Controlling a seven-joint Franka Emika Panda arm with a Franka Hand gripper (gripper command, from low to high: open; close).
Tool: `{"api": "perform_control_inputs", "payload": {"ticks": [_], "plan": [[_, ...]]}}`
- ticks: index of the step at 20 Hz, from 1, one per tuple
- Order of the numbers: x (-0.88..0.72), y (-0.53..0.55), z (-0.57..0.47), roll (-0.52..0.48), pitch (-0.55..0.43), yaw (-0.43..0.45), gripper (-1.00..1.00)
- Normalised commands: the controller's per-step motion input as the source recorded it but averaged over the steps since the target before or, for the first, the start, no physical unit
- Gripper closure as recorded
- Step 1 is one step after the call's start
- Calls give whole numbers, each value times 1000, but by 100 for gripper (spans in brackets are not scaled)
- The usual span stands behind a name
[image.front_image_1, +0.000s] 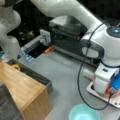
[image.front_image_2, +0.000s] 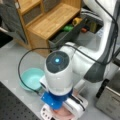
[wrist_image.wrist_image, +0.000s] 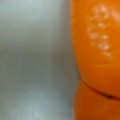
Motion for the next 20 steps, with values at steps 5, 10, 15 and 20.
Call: {"api": "perform_control_inputs", "payload": {"ticks": [5, 10, 15, 20], "plan": [[61, 55, -28, -212, -32, -7, -100], [61, 55, -27, -212, -32, -7, -100], [61, 55, -27, -212, -32, -7, -100], [61, 55, -27, -212, -32, -7, -100]]}}
